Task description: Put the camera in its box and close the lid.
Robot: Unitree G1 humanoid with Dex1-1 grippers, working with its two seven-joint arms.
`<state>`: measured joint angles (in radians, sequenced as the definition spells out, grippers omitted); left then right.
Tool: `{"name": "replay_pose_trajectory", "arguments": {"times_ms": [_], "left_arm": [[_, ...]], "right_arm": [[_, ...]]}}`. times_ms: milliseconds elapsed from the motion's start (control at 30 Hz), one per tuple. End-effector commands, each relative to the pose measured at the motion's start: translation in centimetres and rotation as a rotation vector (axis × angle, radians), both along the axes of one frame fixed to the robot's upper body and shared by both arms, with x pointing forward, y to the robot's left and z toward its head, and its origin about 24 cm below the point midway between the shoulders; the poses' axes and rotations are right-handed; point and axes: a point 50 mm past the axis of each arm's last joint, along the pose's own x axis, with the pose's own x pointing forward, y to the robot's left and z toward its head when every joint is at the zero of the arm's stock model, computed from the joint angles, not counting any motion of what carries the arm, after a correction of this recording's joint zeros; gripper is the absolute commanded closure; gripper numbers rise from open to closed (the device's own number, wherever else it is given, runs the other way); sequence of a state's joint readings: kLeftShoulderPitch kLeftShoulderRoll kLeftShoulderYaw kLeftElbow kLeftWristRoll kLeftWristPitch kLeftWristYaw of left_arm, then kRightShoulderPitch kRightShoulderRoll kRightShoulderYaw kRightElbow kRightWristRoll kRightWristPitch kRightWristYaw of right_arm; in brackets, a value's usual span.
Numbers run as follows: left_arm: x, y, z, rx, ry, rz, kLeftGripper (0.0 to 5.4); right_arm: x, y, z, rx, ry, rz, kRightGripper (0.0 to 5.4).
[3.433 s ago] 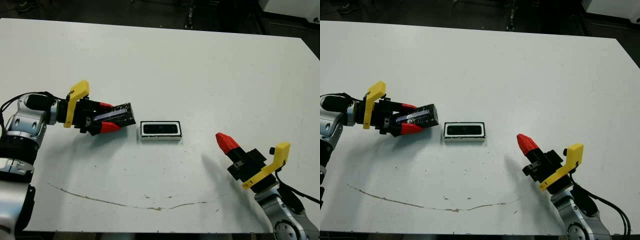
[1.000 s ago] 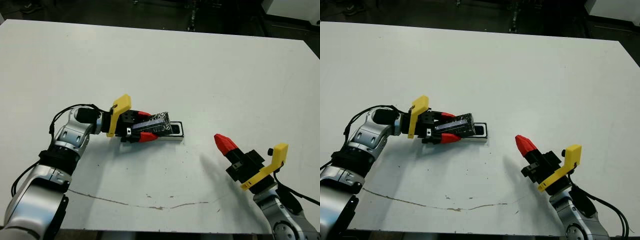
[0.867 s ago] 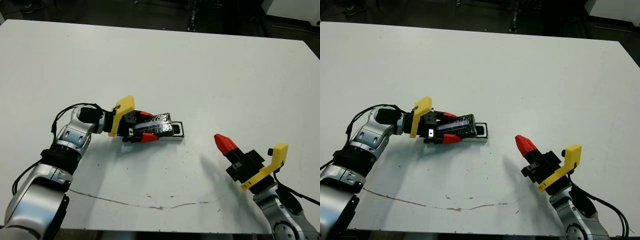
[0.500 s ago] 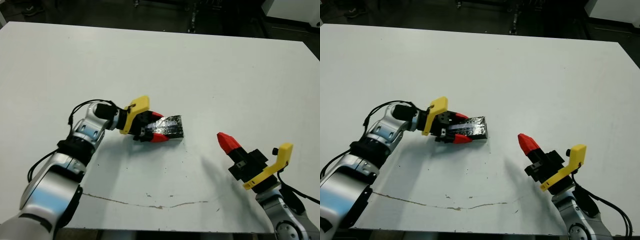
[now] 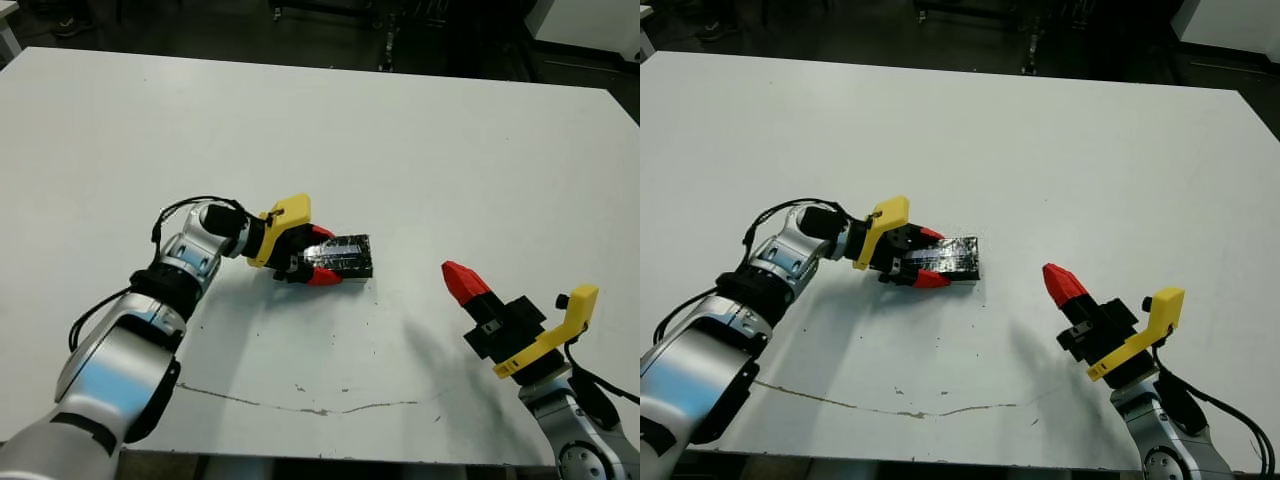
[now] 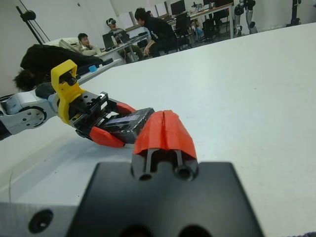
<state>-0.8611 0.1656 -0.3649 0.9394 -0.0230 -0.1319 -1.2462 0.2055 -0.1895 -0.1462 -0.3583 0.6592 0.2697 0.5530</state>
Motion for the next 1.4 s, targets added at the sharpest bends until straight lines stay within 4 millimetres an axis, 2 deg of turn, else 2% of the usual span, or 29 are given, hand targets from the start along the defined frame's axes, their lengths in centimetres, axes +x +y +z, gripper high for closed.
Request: {"name": "replay_pose_trajectory", "arguments": {"times_ms": [33,233,567,800,1000,1133,1400], "left_arm": [[-2.2,-2.3,-4.3,0.099,0.123,-0.021,2.24],[-2.0,-2.3,-4.0,0.155,-0.021,-0.030,1.39],[-1.9,-1.9,-4.2,0.180,-0.045,0.004,0.02],[-1.9,-1.4,-4.3,0.172,-0.039,0.017,0.02],[-2.1,0.1,-4.4,0.160,-0.021,0.046,0.02],[-2.4,1.6,-3.8,0.140,-0.037,0.047,0.02],[-2.7,6.7,-2.6,0.110,0.003,0.172,0.02]], "right_arm": [[-0.1,-0.3,0.1,-0.007,0.002,-0.002,5.40],[-0.1,-0.2,0.2,-0.018,-0.005,-0.003,5.40],[-0.1,-0.1,0.1,-0.014,-0.008,0.012,5.40],[-0.2,0.0,0.0,-0.006,-0.002,0.012,5.40],[-0.2,-0.1,-0.1,-0.017,0.006,0.008,5.40],[-0.2,-0.1,-0.1,-0.019,0.009,0.005,5.40],[-0.2,0.0,-0.1,-0.023,0.007,0.012,5.40]]}}
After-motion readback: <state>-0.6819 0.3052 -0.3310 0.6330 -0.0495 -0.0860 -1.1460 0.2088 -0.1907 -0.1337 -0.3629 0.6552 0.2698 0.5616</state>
